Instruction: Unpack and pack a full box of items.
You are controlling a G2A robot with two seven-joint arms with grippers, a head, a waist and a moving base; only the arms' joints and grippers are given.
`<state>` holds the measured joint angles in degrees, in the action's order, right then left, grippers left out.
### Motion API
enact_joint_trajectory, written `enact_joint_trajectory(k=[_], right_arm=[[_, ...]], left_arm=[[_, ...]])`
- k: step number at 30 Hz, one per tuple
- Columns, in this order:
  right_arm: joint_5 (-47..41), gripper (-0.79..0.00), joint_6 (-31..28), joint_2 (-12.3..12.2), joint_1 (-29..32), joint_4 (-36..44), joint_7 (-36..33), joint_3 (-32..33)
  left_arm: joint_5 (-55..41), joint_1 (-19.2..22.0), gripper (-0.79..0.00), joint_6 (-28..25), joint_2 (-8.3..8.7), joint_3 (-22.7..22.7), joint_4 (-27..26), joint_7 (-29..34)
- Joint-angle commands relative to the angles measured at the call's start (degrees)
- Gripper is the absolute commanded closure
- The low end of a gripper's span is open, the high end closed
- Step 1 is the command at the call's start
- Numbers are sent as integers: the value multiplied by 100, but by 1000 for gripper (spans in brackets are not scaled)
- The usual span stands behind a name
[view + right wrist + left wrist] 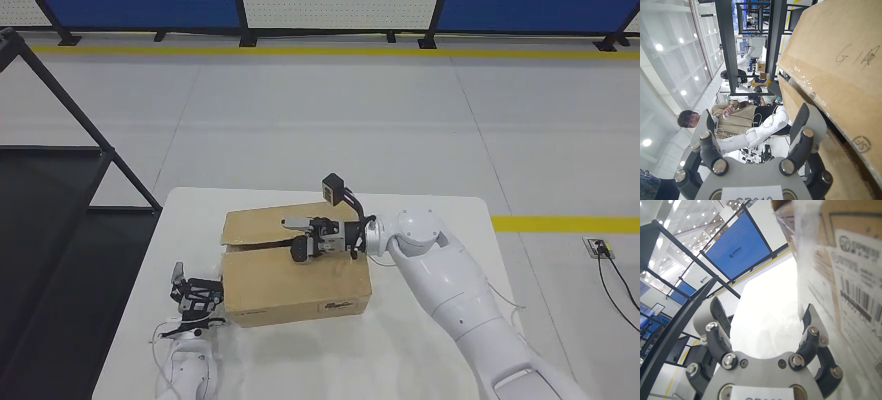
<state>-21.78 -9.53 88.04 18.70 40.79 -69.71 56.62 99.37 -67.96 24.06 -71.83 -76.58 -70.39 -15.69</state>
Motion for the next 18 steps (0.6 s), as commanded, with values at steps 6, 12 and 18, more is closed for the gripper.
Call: enact_joint_trajectory(k=[6, 12, 18], right_arm=[[18, -785, 12, -15, 31, 46, 10, 8], [19, -785, 34, -29, 50, 76, -5, 19], [21, -785, 21, -34, 48, 81, -21, 13]], left_arm=[[-558, 5, -785, 115, -68, -115, -167, -82], [-1037, -103, -785, -153, -86, -304, -388, -131], [-1509, -155, -785, -410, -113, -440, -634, 43]])
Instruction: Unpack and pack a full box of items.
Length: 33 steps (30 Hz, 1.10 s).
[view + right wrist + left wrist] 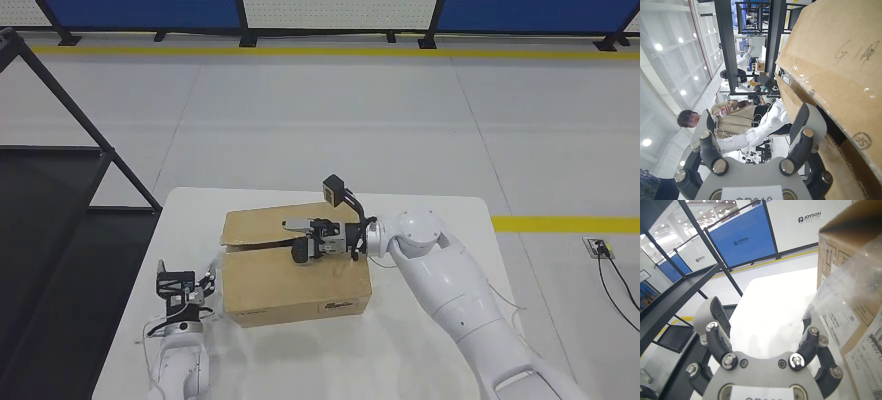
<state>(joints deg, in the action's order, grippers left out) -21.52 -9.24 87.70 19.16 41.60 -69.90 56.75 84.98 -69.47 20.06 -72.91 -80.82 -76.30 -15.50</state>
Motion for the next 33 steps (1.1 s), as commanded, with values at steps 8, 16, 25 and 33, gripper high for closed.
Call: enact_joint_trajectory(k=[8, 16, 25, 33], right_arm=[[99, -785, 8, -11, -5, -5, 161, -11], [68, -785, 145, -43, 100, 187, 543, 94], [-91, -785, -198, -84, 236, 473, 393, 209], [53, -785, 190, -122, 236, 391, 896, 282]], left_arm=[[-895, -104, -785, -67, -69, -228, -534, -25], [-1446, -297, -785, 95, -137, -407, -822, -503], [-1515, -350, -785, 148, -186, -461, -853, -617], [-1478, -344, -785, 140, -221, -478, -854, -597]])
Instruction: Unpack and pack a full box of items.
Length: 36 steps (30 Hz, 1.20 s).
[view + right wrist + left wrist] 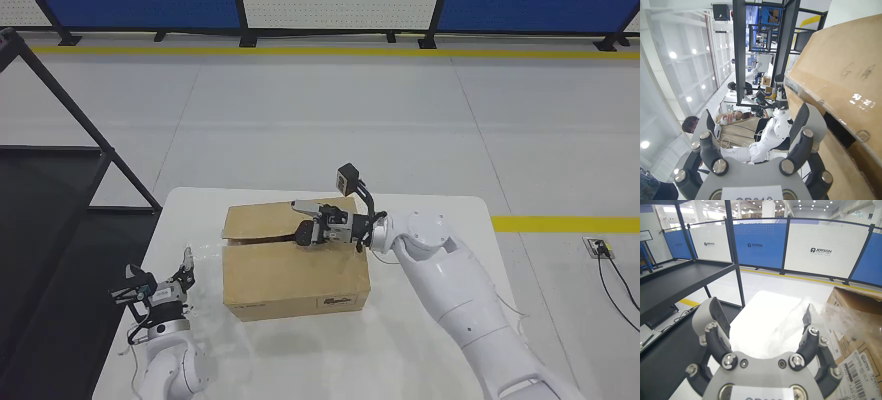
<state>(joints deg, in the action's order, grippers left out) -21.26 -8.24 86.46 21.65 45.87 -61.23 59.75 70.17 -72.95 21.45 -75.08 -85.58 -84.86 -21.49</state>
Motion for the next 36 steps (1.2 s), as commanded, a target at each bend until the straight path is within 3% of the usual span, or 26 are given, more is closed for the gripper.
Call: enact_joint_trajectory(k=[1, 27, 36], right_arm=[[39, -785, 187, 6, -33, -80, 29, -35], [104, -785, 294, 74, -213, -584, 178, -176], [125, -785, 294, 71, -201, -622, 337, -150]], left_arm=[[2, 11, -785, 5, -9, -4, 2, 5], [-59, 110, -785, 232, -146, -83, -379, -28], [6, 81, -785, 236, -186, -79, -750, -52]])
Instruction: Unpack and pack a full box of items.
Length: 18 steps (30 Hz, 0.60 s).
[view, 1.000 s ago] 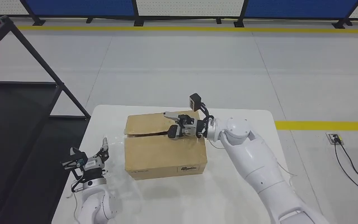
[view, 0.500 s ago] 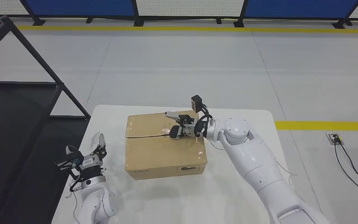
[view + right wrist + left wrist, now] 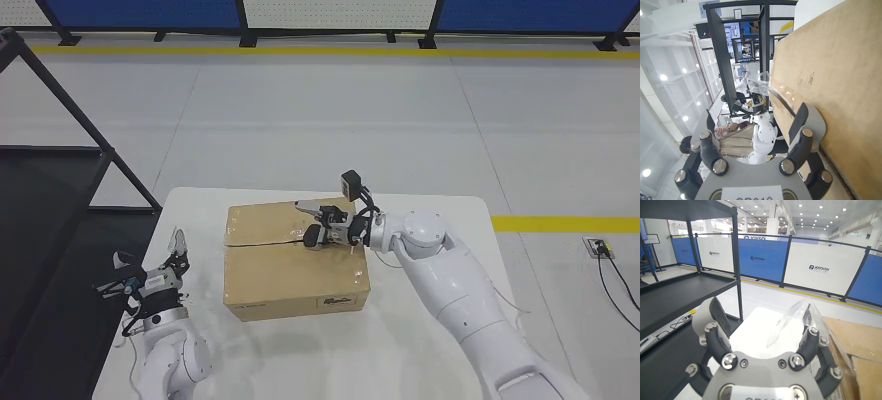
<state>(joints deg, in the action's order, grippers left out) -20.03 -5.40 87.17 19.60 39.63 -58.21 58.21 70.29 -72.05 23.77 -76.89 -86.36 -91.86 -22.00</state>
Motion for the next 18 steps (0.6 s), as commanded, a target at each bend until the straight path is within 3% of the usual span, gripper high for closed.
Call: enact_joint_trajectory(k=[1, 18], right_arm=[[4, -785, 19, -1, 7, 1, 62, 10], [58, -785, 56, -42, 107, 132, 106, 83]], left_arm=[[18, -19, -785, 2, -8, 1, -96, 1], [466, 38, -785, -112, -82, 292, -578, 323]])
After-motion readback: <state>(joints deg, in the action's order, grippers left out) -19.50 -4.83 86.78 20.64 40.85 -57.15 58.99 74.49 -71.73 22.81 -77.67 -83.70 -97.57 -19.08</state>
